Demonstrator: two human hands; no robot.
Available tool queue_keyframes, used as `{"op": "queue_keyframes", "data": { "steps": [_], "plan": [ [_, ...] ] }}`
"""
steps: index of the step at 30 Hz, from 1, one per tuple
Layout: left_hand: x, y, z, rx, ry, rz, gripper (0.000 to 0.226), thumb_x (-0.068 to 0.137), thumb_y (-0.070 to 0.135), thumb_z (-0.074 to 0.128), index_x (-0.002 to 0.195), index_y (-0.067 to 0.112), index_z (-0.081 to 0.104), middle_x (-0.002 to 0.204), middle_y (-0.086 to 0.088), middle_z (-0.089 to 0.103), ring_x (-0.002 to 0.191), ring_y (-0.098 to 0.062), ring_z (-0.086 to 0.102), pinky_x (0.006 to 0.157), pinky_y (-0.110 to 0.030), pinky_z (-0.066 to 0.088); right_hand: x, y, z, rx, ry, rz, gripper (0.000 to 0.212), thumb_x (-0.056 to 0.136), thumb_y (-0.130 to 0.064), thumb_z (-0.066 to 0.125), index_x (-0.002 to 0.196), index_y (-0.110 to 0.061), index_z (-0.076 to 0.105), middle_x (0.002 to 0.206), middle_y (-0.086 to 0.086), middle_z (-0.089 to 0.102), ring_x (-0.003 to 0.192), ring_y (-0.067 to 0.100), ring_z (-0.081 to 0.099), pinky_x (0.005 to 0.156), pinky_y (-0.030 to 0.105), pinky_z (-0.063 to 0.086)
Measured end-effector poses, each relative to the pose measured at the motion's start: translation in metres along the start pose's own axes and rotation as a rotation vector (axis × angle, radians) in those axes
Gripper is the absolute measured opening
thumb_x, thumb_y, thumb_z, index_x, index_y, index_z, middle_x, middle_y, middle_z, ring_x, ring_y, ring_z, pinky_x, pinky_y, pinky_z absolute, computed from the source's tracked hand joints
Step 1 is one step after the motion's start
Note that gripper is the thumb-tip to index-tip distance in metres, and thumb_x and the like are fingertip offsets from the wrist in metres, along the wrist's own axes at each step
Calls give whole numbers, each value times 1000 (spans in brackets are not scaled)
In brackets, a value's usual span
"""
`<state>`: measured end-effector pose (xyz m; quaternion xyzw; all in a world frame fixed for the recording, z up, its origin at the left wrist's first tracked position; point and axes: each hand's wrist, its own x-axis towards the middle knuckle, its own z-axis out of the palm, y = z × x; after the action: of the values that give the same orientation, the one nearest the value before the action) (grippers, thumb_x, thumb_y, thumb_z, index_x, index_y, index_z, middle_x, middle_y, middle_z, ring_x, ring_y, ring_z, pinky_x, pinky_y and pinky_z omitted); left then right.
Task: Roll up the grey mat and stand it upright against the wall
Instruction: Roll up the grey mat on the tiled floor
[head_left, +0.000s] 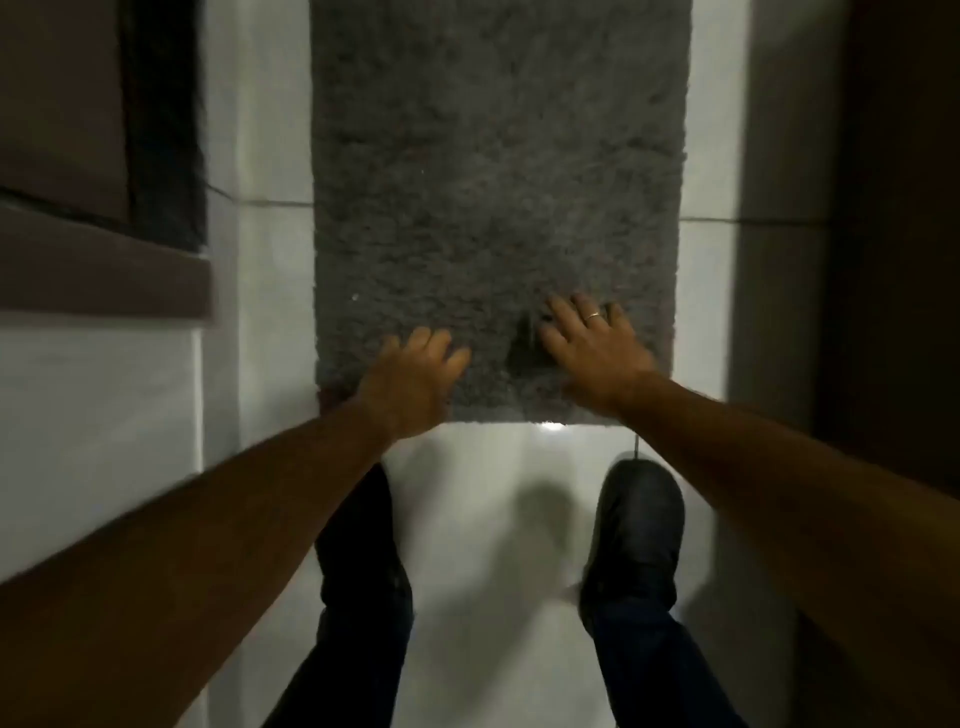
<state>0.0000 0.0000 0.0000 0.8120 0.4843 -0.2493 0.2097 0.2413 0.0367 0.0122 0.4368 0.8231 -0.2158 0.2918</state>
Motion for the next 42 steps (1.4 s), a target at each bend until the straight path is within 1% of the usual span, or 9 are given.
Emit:
{"op": "queue_keyframes", "data": {
  "steps": [4, 7, 13, 16, 20, 27, 32, 35, 42],
  "plan": [
    [23, 15, 73, 173, -136, 78, 96, 78, 54, 69, 151, 25, 16, 153, -15, 25, 137, -38, 26, 102, -63, 38, 22, -8, 68, -71, -4, -25, 77, 88, -40, 64, 150, -13, 28, 165, 18, 13, 147, 42, 19, 115, 64, 25],
    [38, 13, 95, 219, -59, 66, 102, 70, 61, 73, 149, 30, 18, 149, -16, 31, 131, -41, 32, 93, -64, 41, 28, -7, 96, -82, 33, -51, 80, 85, -45, 64, 150, -13, 28, 165, 18, 14, 147, 41, 21, 114, 62, 26],
    [41, -7, 75, 245, 4, 258, 62, 83, 40, 67, 138, 19, 48, 131, -20, 56, 114, -46, 52, 69, -51, 56, 14, 1, 95, -87, 47, -80, 90, 80, -52, 68, 152, -13, 31, 165, 20, 19, 147, 43, 24, 114, 67, 25],
    [38, -12, 56, 26, 30, 251, 34, 84, 19, 71, 116, 6, 65, 112, -21, 67, 100, -45, 63, 56, -46, 58, 7, 3, 80, -65, 24, -65, 72, 83, -46, 68, 142, -13, 45, 156, 19, 37, 138, 42, 39, 108, 63, 36],
    [48, -28, 33, -217, 162, 74, 27, 98, 19, 55, 117, 3, 64, 108, -22, 69, 91, -40, 66, 71, -49, 57, 12, 19, 61, 7, 152, -39, 30, 95, -26, 59, 122, -13, 63, 122, 15, 62, 108, 38, 57, 88, 51, 47],
    [79, -29, 23, -169, 289, -274, 29, 89, 40, 65, 99, 13, 60, 102, -13, 61, 99, -34, 53, 86, -49, 40, 47, 29, 39, 21, 145, 138, 40, 89, -23, 67, 126, -15, 52, 126, 15, 57, 116, 37, 52, 94, 53, 43],
    [68, -23, 43, -102, 261, -183, 38, 95, 48, 52, 108, 13, 59, 112, -14, 62, 104, -34, 52, 88, -49, 40, 41, 20, 60, 27, 184, 136, 30, 92, -22, 62, 118, -9, 60, 117, 16, 63, 107, 38, 56, 88, 52, 47],
    [50, -25, 59, -14, 146, -125, 70, 82, 65, 61, 128, 13, 51, 128, -16, 56, 112, -36, 51, 88, -49, 42, 33, 22, 69, -4, 180, 90, 50, 88, -48, 63, 118, -9, 61, 116, 15, 62, 104, 37, 57, 86, 51, 47],
    [53, -35, 60, -51, 211, -41, 46, 75, 15, 79, 119, 13, 66, 113, -18, 65, 102, -40, 60, 81, -50, 46, 31, 25, 73, 42, 153, 149, 36, 88, -29, 69, 116, -7, 63, 115, 18, 67, 106, 39, 61, 89, 53, 48]
  ]
}}
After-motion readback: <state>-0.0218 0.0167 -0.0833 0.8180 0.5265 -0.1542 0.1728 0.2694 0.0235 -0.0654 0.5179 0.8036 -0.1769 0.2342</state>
